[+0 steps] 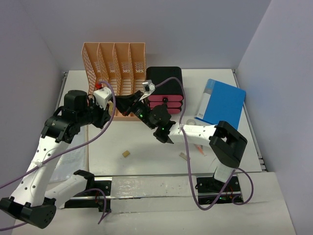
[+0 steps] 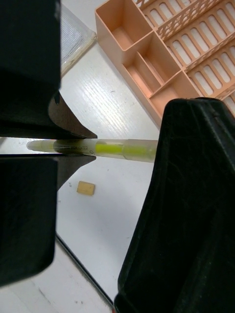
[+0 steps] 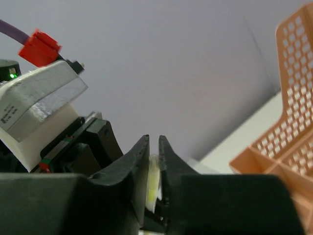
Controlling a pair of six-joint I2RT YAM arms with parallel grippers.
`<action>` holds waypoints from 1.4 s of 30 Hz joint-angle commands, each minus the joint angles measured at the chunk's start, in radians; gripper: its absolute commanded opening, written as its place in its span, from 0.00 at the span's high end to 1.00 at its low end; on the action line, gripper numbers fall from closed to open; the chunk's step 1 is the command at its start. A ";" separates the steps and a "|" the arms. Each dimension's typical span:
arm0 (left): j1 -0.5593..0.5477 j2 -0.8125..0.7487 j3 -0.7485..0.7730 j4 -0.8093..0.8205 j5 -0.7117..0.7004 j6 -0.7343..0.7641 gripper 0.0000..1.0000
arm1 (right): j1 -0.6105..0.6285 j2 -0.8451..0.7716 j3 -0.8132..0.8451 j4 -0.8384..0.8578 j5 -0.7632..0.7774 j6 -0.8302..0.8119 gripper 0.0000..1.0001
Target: Organize the desk
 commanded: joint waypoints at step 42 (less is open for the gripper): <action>0.102 0.015 -0.263 0.584 -0.257 0.008 1.00 | -0.221 -0.100 0.158 -1.231 0.744 -0.083 0.34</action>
